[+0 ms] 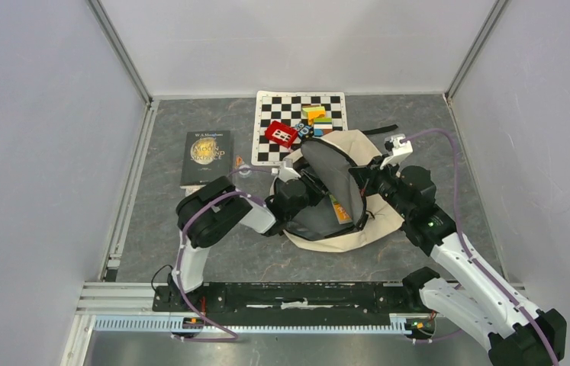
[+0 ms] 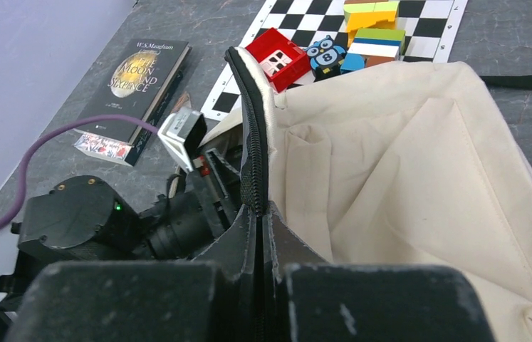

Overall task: Pack the student bag
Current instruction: Place the book in the student bag.

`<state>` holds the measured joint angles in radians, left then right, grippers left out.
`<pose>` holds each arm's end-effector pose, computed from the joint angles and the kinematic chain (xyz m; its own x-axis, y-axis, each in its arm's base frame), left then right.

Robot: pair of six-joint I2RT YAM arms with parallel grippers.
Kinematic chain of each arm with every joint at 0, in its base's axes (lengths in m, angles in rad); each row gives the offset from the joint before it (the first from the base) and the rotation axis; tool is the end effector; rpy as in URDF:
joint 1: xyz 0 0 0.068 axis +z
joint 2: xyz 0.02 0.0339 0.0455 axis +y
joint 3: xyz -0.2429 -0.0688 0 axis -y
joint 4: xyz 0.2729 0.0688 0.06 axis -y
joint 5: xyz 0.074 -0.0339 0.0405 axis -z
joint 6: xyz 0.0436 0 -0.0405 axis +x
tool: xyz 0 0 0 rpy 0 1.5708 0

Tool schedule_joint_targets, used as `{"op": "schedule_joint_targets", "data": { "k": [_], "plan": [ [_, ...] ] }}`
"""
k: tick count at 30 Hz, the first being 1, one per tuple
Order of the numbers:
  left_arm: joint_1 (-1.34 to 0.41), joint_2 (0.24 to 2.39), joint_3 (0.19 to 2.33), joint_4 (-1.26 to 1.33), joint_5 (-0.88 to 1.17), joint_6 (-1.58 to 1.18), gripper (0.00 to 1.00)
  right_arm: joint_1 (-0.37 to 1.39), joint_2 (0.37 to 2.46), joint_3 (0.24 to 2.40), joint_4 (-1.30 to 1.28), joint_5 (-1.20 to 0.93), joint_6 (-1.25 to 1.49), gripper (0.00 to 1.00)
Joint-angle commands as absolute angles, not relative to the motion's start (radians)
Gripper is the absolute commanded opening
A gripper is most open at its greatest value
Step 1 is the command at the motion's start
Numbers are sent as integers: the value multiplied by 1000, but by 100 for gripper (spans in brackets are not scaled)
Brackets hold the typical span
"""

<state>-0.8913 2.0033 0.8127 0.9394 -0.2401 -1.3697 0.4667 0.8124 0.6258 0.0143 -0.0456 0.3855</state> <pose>0.2541 -0.2980 0.0740 -0.6297 -0.7350 -0.2514 -0.0310 0.3472 -0.9373 0.2206 0.1134 0.2780 -0.3260 0.2564 -0.9100 -0.3961 0.8369 0.3777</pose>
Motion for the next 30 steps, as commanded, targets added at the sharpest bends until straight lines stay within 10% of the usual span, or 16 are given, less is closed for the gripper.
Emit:
{"op": "schedule_joint_targets", "data": {
  "k": [1,5,14,22,30],
  "plan": [
    [-916,2038,948,1079,-301,-1296,2,472,815,644,74,-38,381,0],
    [-920,2053,968,1020,-307,-1260,4,474,815,639,71,-35,381,0],
    [-920,1961,909,927,-280,-1124,66,474,804,635,54,-7,368,0],
    [-919,1676,795,689,-325,-888,98,474,774,611,15,83,354,0],
    [-823,1357,820,143,-205,-648,100,474,780,523,-30,318,322,0]
  ]
}}
